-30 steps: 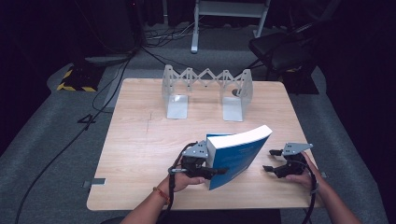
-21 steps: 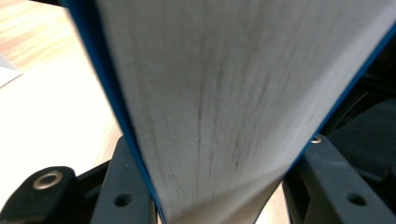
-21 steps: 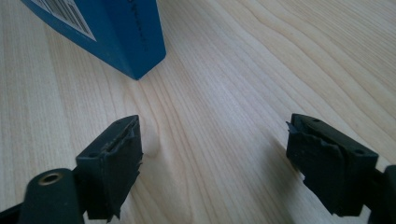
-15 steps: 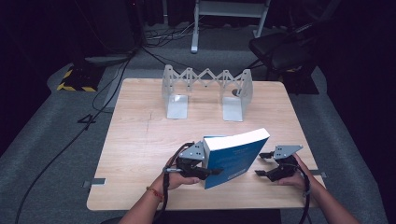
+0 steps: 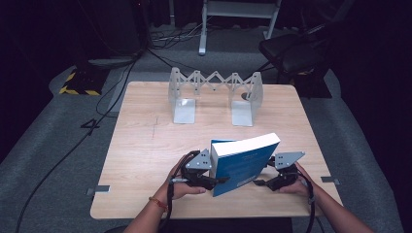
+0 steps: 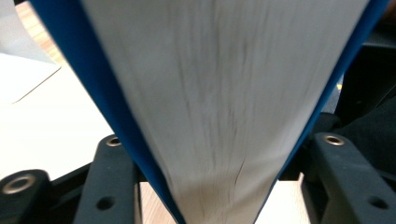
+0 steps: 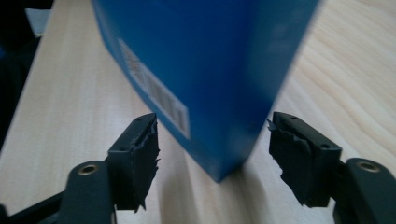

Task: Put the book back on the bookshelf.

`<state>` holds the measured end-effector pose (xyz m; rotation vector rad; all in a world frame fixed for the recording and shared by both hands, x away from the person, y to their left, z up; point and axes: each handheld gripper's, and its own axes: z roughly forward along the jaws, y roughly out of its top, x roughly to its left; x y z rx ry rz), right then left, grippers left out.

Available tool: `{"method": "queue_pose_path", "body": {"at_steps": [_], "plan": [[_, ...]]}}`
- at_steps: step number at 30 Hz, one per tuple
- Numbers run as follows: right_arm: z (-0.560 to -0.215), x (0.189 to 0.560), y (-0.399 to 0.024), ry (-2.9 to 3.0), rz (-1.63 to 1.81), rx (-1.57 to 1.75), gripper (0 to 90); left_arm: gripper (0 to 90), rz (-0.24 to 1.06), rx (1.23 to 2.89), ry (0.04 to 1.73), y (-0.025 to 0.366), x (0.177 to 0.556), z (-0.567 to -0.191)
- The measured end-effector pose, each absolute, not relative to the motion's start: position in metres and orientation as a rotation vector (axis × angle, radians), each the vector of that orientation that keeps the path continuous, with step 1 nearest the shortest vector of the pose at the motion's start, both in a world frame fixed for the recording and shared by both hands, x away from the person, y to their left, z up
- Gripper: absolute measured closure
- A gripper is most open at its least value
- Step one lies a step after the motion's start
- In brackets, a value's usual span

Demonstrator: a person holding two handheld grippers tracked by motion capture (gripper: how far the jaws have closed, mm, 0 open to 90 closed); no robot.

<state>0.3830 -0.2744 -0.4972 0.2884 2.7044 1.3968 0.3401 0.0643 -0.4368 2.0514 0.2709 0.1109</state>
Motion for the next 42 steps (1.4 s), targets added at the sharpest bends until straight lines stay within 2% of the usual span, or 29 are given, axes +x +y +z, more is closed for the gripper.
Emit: {"method": "queue_pose_path", "body": {"at_steps": [3,10,15,16,29,36,42], "plan": [[-0.498,0.380,-0.271,2.715,1.383,0.262,33.7,45.0,0.130,2.061,0.284,0.067,0.337,-0.437],[-0.499,0.380,-0.274,2.696,1.389,0.282,42.2,41.0,0.205,2.073,0.308,0.067,0.330,-0.436],[-0.498,0.378,-0.275,2.684,1.382,0.275,45.6,40.5,0.306,2.106,0.320,0.066,0.319,-0.436],[-0.498,0.376,-0.277,2.683,1.385,0.275,48.6,40.5,0.324,2.121,0.332,0.066,0.317,-0.439],[-0.482,0.361,-0.283,2.630,1.384,0.214,51.6,42.1,0.352,2.177,0.341,0.064,0.313,-0.451],[-0.470,0.357,-0.287,2.599,1.428,0.194,52.8,43.2,0.349,2.225,0.379,0.054,0.313,-0.474],[-0.465,0.351,-0.290,2.583,1.449,0.148,57.3,37.2,0.398,2.198,0.445,0.050,0.316,-0.477]]}}
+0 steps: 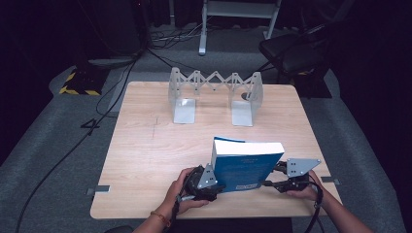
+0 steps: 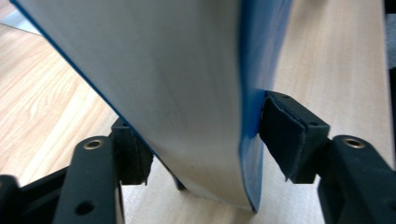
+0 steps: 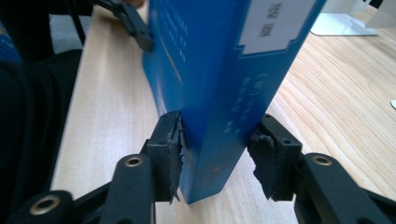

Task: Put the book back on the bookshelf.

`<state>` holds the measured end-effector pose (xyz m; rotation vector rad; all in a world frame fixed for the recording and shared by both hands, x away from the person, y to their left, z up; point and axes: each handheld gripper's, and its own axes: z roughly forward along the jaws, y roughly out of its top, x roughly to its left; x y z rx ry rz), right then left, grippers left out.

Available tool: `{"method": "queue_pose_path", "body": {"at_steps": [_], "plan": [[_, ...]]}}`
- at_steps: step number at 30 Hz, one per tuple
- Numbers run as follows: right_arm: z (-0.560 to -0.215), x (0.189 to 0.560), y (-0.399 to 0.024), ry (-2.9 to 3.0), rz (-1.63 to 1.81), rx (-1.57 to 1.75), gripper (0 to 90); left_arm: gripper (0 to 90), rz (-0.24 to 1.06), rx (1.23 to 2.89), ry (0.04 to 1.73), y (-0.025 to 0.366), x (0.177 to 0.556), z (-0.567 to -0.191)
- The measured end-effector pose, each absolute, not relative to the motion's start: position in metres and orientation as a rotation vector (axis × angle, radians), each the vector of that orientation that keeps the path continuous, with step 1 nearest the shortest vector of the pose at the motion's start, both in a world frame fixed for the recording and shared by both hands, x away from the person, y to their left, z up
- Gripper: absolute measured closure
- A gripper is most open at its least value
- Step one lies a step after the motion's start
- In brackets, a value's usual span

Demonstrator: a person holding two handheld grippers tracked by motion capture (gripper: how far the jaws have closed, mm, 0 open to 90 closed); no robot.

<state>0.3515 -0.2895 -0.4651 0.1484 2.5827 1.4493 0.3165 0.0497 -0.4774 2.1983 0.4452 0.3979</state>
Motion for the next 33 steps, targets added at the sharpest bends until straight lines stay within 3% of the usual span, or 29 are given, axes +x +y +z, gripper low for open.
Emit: {"method": "queue_pose_path", "body": {"at_steps": [11,21,25,33], "plan": [[-0.458,0.339,-0.289,2.547,1.484,0.112,58.2,31.3,0.455,2.209,0.488,0.052,0.323,-0.476],[-0.434,0.334,-0.274,2.457,1.569,0.136,56.5,36.2,0.380,2.216,0.517,0.061,0.328,-0.484],[-0.419,0.329,-0.262,2.416,1.578,0.106,56.8,33.4,0.392,2.239,0.505,0.058,0.328,-0.485],[-0.408,0.325,-0.256,2.366,1.568,0.117,56.3,36.2,0.451,2.204,0.536,0.055,0.327,-0.487]]}}
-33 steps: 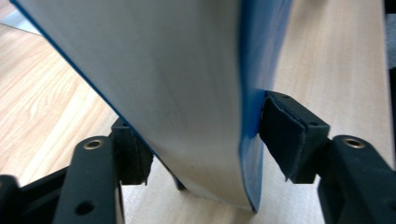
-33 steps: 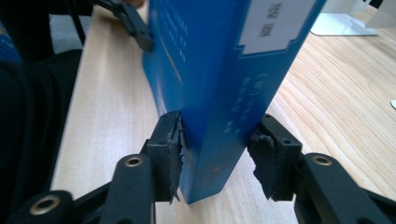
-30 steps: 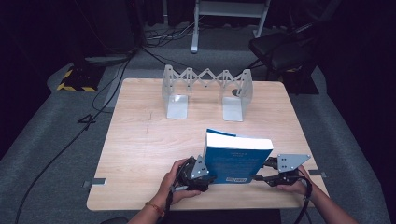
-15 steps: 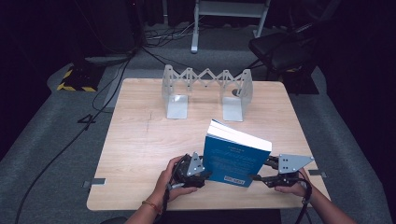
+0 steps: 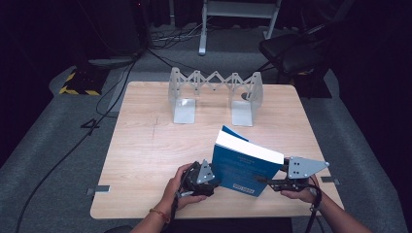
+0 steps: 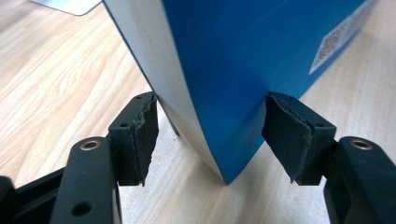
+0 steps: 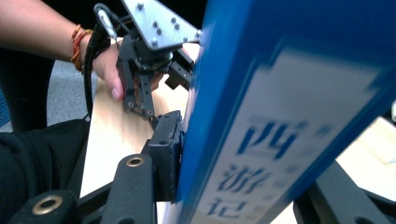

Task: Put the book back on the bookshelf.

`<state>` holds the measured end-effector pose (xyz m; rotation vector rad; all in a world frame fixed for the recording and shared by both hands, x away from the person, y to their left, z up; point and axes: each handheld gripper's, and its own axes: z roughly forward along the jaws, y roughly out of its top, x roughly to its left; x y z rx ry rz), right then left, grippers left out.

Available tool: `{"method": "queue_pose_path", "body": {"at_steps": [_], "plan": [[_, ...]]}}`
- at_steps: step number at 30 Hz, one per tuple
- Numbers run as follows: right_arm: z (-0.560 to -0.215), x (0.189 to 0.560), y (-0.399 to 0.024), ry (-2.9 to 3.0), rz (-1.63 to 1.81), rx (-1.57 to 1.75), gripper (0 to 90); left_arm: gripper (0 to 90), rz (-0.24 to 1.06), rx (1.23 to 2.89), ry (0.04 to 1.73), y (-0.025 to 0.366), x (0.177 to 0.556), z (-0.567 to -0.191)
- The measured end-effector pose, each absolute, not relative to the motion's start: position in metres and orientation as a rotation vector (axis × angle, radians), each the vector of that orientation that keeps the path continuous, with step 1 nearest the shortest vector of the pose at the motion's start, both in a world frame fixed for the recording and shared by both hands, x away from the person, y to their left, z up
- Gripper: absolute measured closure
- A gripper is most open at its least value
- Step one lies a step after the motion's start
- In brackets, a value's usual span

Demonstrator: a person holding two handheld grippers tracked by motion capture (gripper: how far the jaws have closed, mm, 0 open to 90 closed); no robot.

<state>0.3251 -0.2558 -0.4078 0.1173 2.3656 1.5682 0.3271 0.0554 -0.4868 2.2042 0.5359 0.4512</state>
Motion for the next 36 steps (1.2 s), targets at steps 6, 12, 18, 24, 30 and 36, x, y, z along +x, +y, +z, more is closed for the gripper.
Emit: {"method": "queue_pose_path", "body": {"at_steps": [6,12,18,24,30,36], "plan": [[-0.401,0.332,-0.255,2.334,1.557,0.152,56.4,37.3,0.519,2.168,0.551,0.047,0.334,-0.491],[-0.394,0.337,-0.255,2.303,1.510,0.120,55.4,37.6,0.557,2.166,0.542,0.039,0.344,-0.492],[-0.391,0.344,-0.259,2.277,1.512,0.165,55.1,37.5,0.587,2.166,0.539,0.031,0.356,-0.492],[-0.390,0.353,-0.267,2.239,1.546,0.232,54.0,37.5,0.583,2.165,0.563,0.024,0.370,-0.491],[-0.383,0.355,-0.268,2.220,1.528,0.261,53.1,37.2,0.602,2.199,0.586,0.023,0.373,-0.490],[-0.381,0.354,-0.268,2.252,1.550,0.280,56.5,34.3,0.503,2.242,0.706,0.066,0.370,-0.489]]}}
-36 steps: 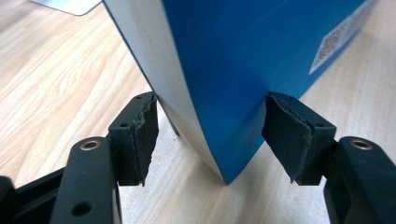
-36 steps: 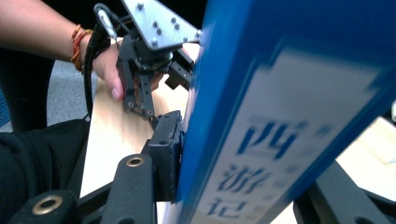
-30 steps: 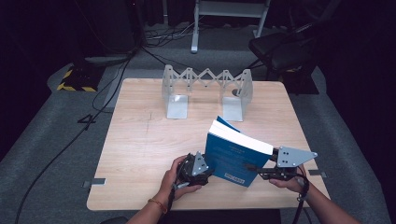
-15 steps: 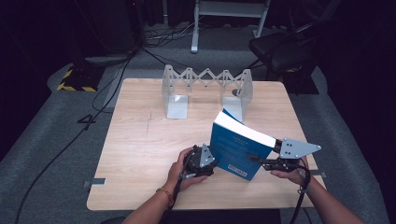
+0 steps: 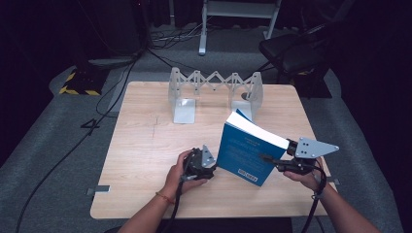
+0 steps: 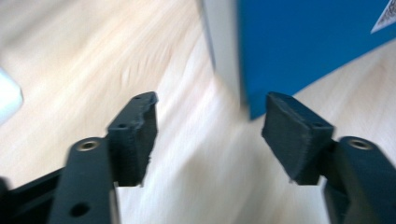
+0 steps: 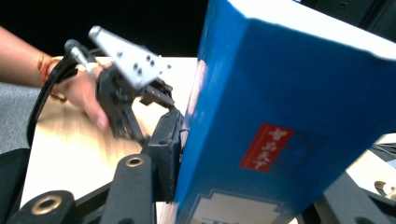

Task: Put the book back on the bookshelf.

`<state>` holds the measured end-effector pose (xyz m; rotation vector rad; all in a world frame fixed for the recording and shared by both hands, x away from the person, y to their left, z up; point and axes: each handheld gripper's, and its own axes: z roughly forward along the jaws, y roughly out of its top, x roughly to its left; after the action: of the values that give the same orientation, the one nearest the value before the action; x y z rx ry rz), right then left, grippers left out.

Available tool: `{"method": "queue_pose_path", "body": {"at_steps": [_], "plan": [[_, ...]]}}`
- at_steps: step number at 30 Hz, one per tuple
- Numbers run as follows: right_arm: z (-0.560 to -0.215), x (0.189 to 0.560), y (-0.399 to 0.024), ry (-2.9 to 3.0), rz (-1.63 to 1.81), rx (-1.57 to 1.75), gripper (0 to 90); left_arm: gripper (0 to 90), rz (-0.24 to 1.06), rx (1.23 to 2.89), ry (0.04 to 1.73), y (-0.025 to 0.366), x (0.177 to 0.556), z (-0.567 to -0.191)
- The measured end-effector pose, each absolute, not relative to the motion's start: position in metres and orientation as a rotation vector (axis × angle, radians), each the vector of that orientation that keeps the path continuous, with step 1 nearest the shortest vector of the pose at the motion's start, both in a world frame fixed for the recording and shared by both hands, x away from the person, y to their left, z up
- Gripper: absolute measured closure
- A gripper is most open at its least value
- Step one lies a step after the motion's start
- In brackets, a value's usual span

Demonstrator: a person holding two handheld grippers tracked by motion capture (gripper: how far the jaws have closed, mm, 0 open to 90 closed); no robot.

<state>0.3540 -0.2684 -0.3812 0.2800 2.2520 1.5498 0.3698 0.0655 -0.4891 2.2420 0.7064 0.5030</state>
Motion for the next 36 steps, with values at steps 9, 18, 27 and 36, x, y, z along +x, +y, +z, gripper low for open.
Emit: {"method": "queue_pose_path", "body": {"at_steps": [9,18,27,36], "plan": [[-0.378,0.354,-0.267,2.285,1.553,0.332,58.8,20.3,0.350,2.333,0.791,0.119,0.352,-0.493],[-0.374,0.357,-0.268,2.303,1.573,0.353,58.7,19.3,0.323,2.280,0.888,0.150,0.345,-0.500],[-0.367,0.357,-0.266,2.307,1.585,0.367,58.5,16.3,0.329,2.241,0.876,0.149,0.344,-0.504],[-0.361,0.358,-0.258,2.327,1.598,0.367,59.1,15.8,0.331,2.241,0.877,0.149,0.345,-0.504]]}}
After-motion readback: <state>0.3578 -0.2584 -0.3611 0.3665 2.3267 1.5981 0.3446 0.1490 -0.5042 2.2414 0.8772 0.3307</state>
